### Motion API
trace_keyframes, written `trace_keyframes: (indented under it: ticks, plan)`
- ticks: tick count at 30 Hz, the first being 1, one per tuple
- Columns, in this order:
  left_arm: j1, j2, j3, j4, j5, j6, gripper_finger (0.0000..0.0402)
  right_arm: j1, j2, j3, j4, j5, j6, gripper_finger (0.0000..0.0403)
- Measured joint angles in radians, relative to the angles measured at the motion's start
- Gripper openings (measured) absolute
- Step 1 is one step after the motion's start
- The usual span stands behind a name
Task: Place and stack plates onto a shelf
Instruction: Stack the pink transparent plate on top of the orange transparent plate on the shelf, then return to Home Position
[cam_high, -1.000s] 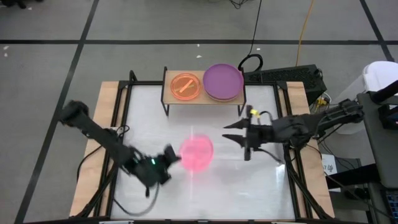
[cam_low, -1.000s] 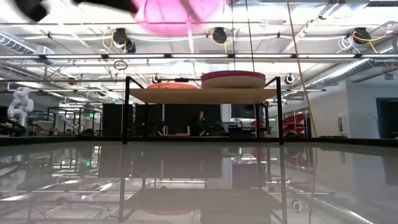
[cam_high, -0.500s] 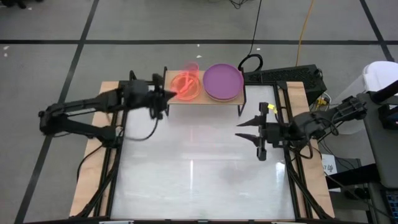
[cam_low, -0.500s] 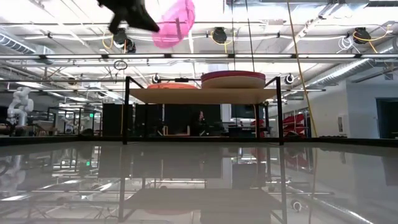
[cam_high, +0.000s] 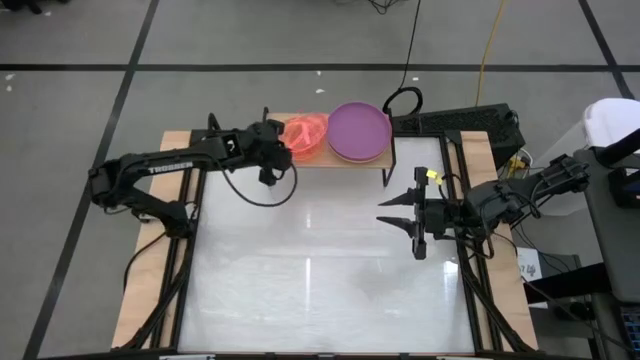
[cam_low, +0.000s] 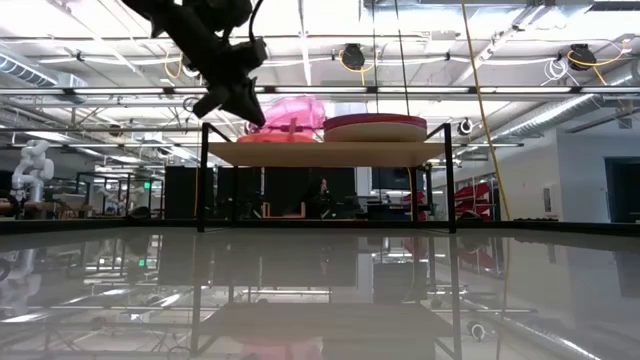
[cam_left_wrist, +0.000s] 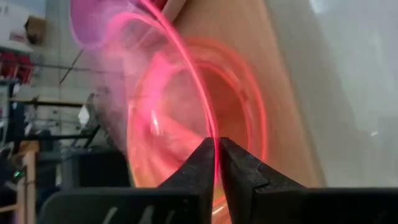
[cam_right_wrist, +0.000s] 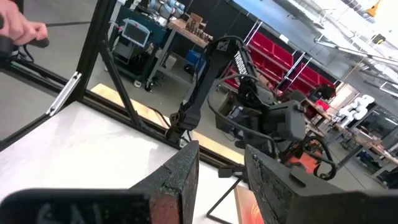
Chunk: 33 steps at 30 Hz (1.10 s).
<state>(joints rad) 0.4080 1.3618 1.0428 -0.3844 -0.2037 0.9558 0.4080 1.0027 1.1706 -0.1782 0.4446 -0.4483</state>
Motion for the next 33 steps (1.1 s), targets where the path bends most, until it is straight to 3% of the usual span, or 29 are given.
trace_keyframes:
  ticks: [12, 17, 23, 27, 33]
  plan:
    - [-0.024, -0.067, 0.000, 0.014, -0.075, -0.048, 0.0120, 0.000, 0.000, 0.000, -0.015, 0.000, 0.017, 0.0114]
    - [-0.059, -0.103, 0.000, 0.014, -0.077, -0.099, 0.0139, 0.000, 0.000, 0.000, -0.017, -0.003, 0.017, 0.0114]
    - [-0.095, -0.138, 0.000, 0.019, -0.115, -0.124, 0.0142, 0.000, 0.000, 0.000, -0.038, -0.003, 0.041, 0.0114]
    - [-0.123, -0.229, 0.000, 0.068, -0.118, -0.209, 0.0140, 0.000, -0.007, 0.000, -0.064, -0.004, 0.044, 0.0114]
    - [-0.158, -0.465, 0.000, 0.102, -0.003, -0.287, 0.0082, -0.001, -0.075, 0.000, -0.113, -0.003, 0.064, 0.0114]
